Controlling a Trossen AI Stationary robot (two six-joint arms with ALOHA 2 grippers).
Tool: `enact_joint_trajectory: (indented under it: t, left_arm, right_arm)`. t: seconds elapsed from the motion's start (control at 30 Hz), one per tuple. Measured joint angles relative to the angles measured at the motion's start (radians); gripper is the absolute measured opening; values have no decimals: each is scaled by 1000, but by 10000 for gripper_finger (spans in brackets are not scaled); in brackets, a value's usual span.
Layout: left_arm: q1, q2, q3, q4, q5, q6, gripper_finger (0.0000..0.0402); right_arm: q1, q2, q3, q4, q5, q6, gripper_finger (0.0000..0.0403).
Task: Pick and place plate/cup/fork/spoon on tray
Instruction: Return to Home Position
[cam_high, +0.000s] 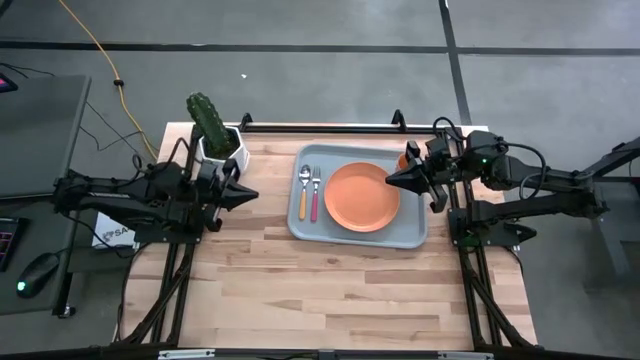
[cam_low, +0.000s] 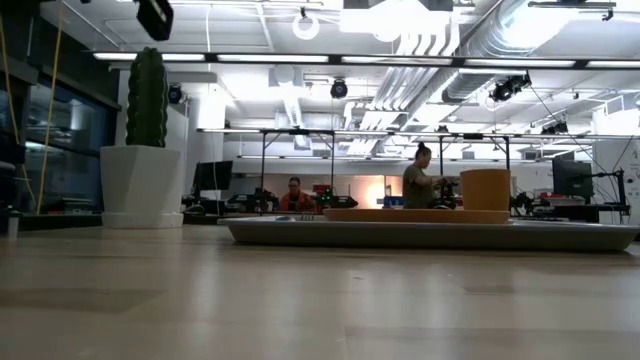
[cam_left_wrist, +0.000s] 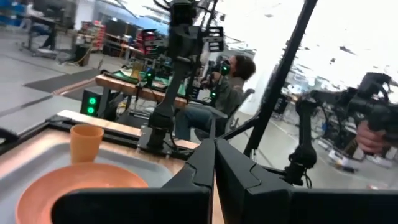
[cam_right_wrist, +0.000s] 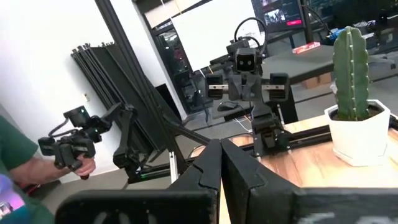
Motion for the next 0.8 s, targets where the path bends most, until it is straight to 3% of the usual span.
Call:
enact_joint_trajectory:
  t: [0.23, 0.8]
  left_arm:
    - [-81, -61, -87, 25, -112, -15, 0]
    - [-128, -356, -288, 31, -103, 9, 0]
  right_arm:
    - [0, 0, 0, 0, 10, 26, 0]
    - [-3, 0, 0, 0, 11, 82, 0]
